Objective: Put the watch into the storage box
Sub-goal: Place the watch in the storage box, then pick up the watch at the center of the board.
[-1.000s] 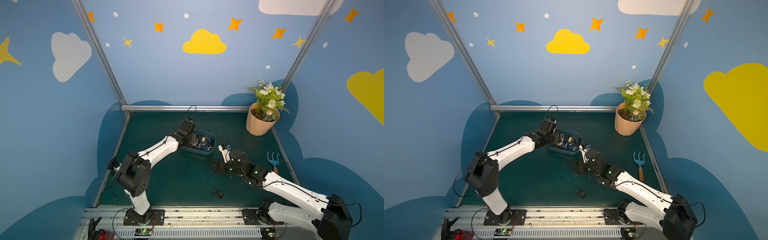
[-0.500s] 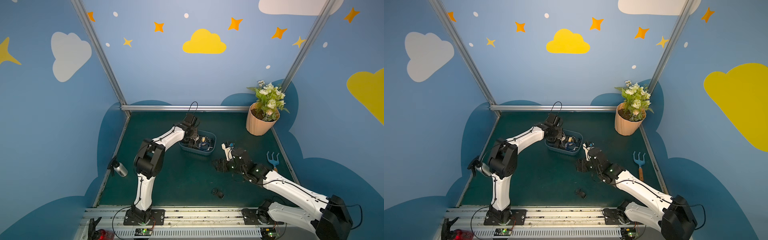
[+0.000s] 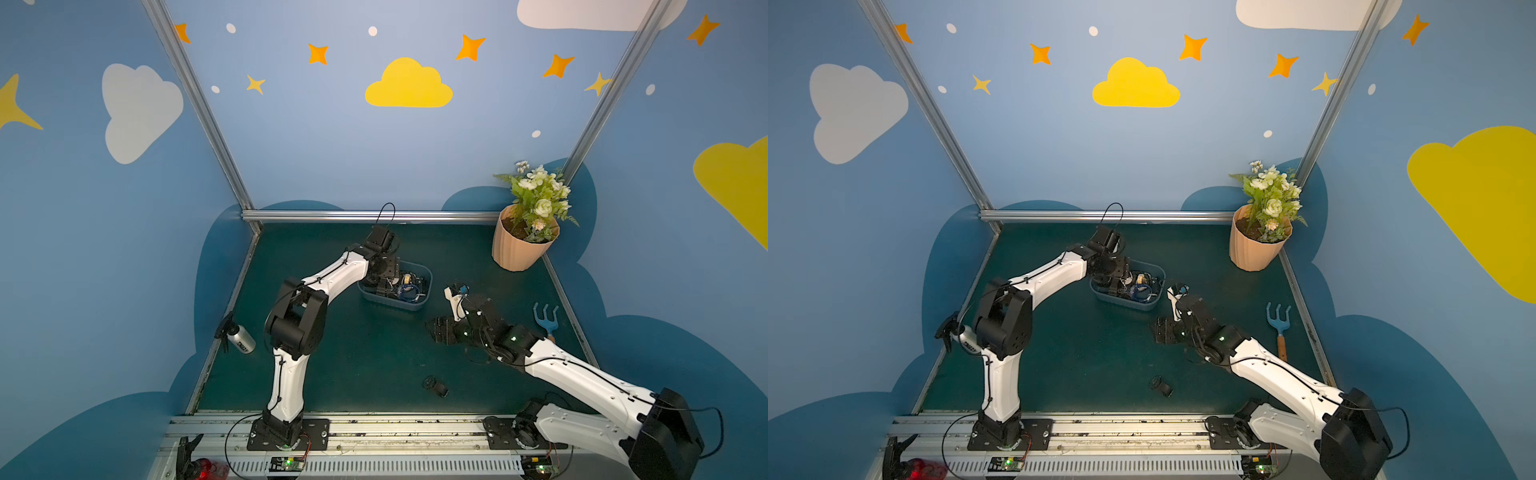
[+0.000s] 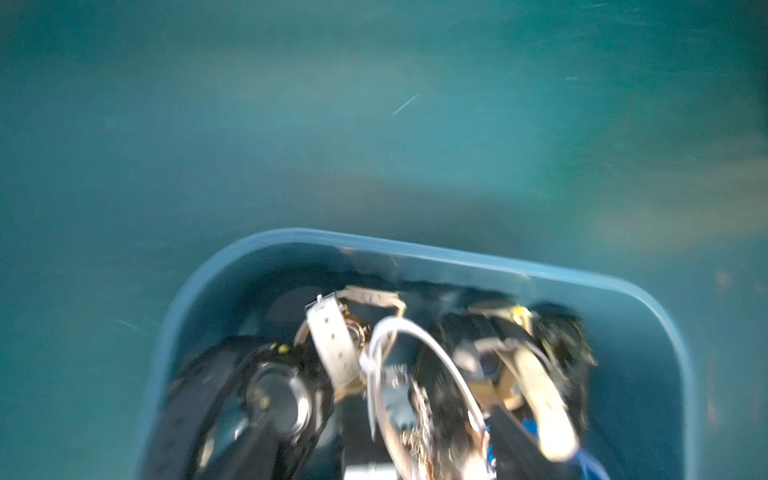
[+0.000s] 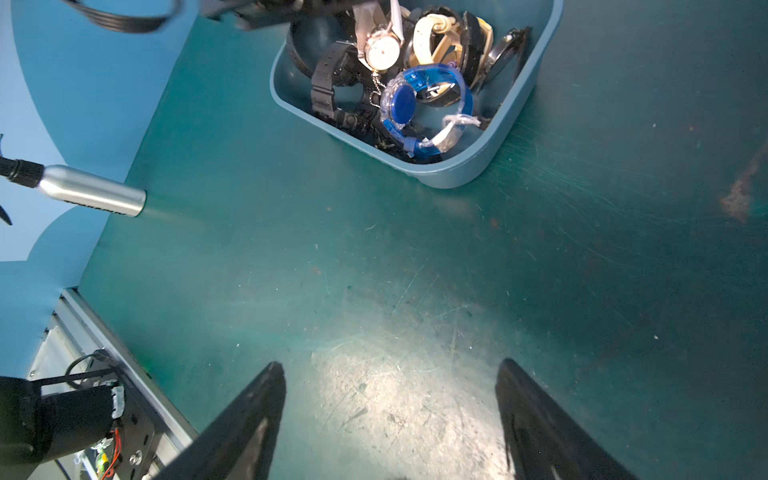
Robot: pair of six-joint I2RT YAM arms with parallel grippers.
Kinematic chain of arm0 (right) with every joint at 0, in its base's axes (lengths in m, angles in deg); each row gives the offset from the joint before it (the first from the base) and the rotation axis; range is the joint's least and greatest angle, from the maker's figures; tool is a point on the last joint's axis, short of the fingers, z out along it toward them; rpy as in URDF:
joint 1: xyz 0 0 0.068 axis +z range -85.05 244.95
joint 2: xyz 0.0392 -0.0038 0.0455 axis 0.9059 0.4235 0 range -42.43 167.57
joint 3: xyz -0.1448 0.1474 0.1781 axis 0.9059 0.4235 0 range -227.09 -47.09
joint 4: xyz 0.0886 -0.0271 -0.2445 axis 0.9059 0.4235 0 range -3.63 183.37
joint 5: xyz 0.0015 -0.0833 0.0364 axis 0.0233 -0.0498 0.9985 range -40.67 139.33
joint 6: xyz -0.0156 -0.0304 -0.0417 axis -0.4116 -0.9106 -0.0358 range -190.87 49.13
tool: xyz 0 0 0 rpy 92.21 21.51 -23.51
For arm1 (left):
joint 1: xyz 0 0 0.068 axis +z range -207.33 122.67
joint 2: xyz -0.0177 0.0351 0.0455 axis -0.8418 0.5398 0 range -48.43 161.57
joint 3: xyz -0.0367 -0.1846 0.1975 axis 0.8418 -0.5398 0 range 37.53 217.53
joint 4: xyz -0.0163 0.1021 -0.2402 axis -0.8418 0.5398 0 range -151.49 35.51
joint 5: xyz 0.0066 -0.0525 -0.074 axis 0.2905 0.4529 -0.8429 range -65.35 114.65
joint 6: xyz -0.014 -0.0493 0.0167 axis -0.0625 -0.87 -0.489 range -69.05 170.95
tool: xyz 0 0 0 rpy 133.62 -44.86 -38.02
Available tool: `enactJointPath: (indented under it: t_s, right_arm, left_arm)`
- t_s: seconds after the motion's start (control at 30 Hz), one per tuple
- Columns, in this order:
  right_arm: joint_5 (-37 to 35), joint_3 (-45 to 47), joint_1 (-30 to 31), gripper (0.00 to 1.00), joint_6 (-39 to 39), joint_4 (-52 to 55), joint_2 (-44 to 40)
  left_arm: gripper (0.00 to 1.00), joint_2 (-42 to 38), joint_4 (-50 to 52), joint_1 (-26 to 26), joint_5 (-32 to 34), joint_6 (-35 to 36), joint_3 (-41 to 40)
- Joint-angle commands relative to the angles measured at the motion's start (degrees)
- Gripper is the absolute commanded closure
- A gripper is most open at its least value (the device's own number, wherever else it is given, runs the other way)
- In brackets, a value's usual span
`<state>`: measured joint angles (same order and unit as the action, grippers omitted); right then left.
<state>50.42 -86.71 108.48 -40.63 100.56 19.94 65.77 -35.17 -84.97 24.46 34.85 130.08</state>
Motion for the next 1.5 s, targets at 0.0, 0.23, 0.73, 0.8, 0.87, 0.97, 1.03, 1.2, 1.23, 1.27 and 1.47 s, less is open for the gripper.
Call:
enactJointPath:
  t_s: [0.0,0.23,0.73,0.8,0.87,0.97,1.03,1.2,1.23,1.27,1.47]
  right_arm:
    - [-1.1,-2.0,-0.3,0.19,0.6,2.8,0.4]
    - [-1.0,-2.0,-0.5,0.19,0.2,3.5,-0.4]
    - [3.9,-0.2,1.6,0.21,-2.7,14.1,-2.4]
    - [4.9,1.6,3.2,0.21,-3.2,16.0,-6.1]
    - [5.3,4.7,4.9,0.23,-3.0,17.3,-10.0]
    - [5.3,7.3,7.0,0.25,-1.2,19.7,-14.3]
    - [5.1,8.9,8.4,0.27,0.2,21.1,-16.9]
    - [5.2,12.4,12.6,0.33,1.6,20.8,-20.6]
    - [5.1,13.2,13.6,0.34,2.1,20.4,-20.9]
    - [4.8,13.9,14.5,0.35,2.5,20.0,-21.1]
    - [2.1,16.3,20.1,0.36,3.2,16.3,-19.7]
  left_arm:
    - [0.00,-7.9,-3.3,0.4,-2.4,-2.1,-2.7]
    - [0.00,-25.7,-14.8,0.4,-10.7,-8.5,-24.6]
    - [0.00,-54.0,-23.8,-2.4,-16.6,-15.5,-60.3]
    - [0.00,-53.8,-24.7,-2.6,-16.6,-15.4,-60.4]
    - [0.00,-52.7,-25.5,-2.8,-16.8,-15.3,-60.3]
    - [0.00,-51.2,-26.0,-2.9,-17.8,-15.2,-59.7]
    - [0.00,-50.5,-25.9,-3.1,-17.9,-15.0,-59.3]
    - [0.00,-51.1,-25.6,-3.4,-17.5,-14.7,-59.5]
    - [0.00,-51.5,-25.4,-3.5,-17.4,-14.7,-59.6]
    - [0.00,-51.7,-25.2,-3.5,-17.3,-14.7,-59.7]
    - [0.00,-53.2,-24.4,-3.5,-16.5,-14.9,-60.5]
